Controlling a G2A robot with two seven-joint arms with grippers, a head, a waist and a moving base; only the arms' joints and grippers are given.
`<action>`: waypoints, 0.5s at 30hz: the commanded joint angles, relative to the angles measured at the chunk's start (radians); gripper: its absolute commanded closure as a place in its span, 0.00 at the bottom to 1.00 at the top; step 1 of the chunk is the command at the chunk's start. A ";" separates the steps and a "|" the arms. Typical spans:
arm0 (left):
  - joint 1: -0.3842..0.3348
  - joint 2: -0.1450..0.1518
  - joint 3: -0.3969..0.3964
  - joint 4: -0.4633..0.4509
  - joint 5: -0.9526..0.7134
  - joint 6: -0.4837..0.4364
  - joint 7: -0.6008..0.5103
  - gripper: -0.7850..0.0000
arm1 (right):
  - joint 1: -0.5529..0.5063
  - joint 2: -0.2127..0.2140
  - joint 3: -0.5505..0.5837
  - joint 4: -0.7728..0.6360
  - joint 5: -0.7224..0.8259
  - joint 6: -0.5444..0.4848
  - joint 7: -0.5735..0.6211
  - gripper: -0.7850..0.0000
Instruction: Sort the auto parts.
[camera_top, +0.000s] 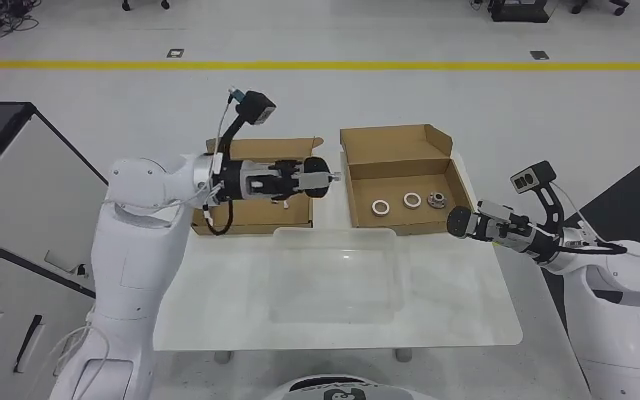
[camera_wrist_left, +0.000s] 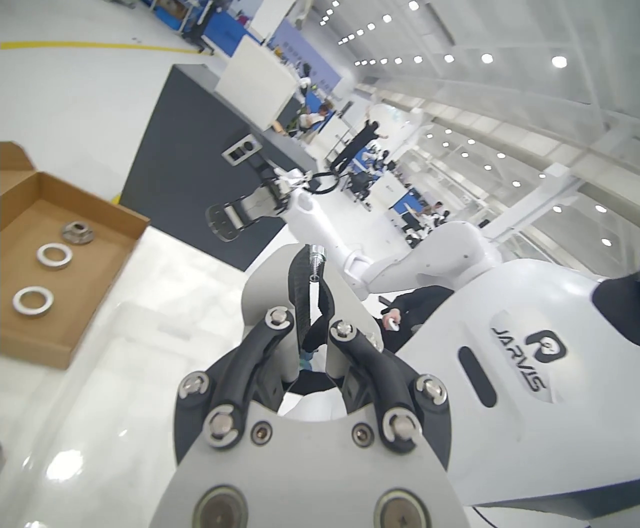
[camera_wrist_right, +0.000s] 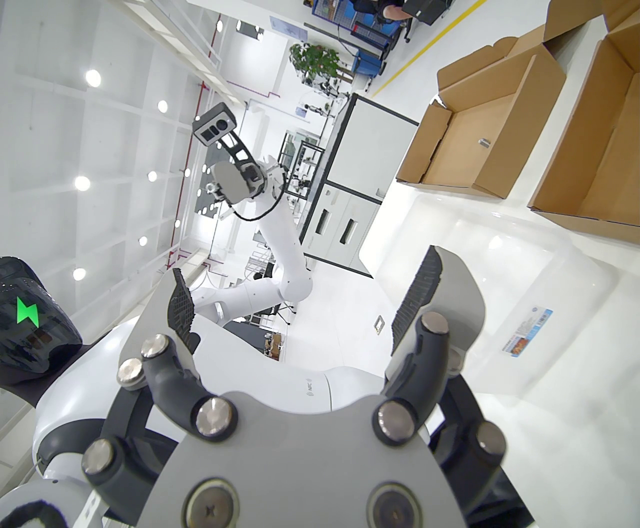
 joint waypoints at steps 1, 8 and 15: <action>-0.009 0.007 0.005 0.009 0.080 0.012 -0.014 1.00 | 0.000 0.000 0.000 0.000 0.000 0.000 0.000 0.00; -0.022 0.025 0.022 0.013 0.270 0.036 -0.022 1.00 | 0.000 0.000 0.000 0.000 0.000 0.000 0.000 0.00; -0.059 0.049 0.027 0.033 0.514 0.036 -0.075 1.00 | 0.000 0.000 0.000 0.000 0.000 0.000 0.000 0.00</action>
